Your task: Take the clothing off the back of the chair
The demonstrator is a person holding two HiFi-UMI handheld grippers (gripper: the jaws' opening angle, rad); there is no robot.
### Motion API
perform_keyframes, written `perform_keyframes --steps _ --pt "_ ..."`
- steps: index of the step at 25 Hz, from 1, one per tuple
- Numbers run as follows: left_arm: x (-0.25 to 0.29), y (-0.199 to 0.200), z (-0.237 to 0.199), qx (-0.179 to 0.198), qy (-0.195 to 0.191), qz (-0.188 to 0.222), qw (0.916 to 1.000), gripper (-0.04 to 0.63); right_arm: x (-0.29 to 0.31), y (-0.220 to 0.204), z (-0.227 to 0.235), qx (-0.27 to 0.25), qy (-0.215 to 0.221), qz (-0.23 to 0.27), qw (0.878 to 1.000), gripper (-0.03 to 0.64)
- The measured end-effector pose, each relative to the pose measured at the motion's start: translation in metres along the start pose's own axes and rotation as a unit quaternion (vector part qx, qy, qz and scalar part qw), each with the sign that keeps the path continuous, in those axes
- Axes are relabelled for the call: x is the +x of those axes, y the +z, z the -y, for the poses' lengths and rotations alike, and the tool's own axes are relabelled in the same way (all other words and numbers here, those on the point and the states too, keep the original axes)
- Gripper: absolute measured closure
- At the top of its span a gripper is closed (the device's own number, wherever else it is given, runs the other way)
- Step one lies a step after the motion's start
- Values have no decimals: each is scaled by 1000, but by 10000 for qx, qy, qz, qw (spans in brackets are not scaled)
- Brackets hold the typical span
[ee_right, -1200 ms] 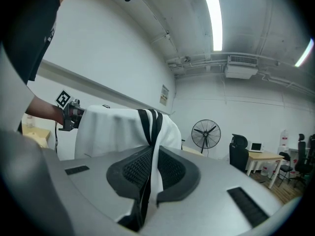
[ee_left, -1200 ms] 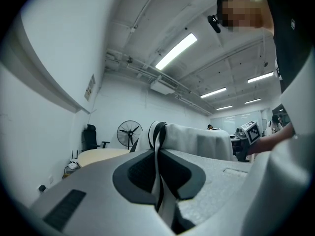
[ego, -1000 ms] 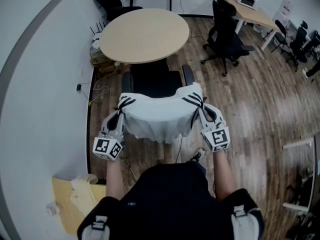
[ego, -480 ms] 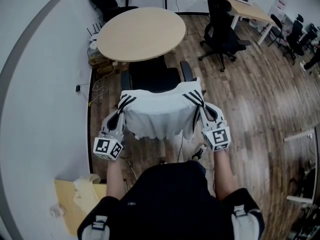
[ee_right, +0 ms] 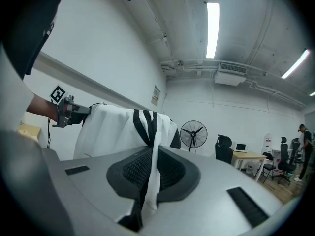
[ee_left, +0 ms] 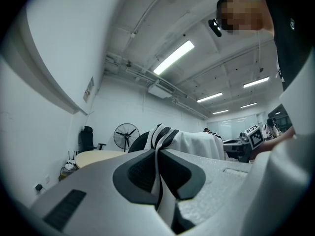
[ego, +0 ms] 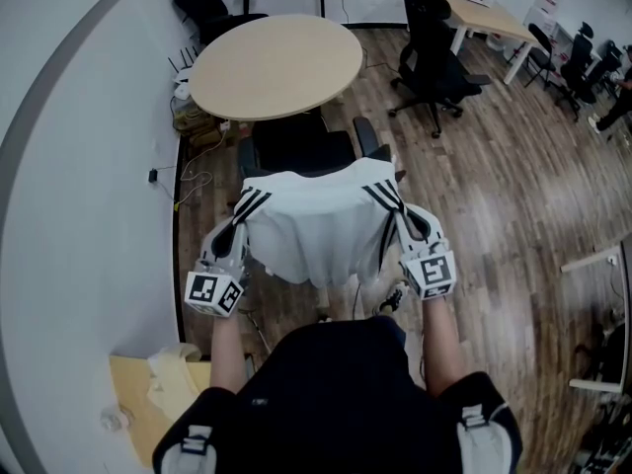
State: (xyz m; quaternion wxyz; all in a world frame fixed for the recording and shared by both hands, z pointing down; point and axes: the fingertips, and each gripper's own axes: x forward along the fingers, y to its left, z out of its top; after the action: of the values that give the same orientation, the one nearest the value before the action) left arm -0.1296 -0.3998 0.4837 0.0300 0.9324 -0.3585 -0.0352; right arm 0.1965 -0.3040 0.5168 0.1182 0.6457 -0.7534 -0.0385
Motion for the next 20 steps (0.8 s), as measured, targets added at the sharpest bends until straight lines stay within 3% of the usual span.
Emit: perform_keyframes --steps 20 --pt "-25 -17 4 -55 -3 -139 9999 580 -29 -15 -19 10 -95 -143 9999 604"
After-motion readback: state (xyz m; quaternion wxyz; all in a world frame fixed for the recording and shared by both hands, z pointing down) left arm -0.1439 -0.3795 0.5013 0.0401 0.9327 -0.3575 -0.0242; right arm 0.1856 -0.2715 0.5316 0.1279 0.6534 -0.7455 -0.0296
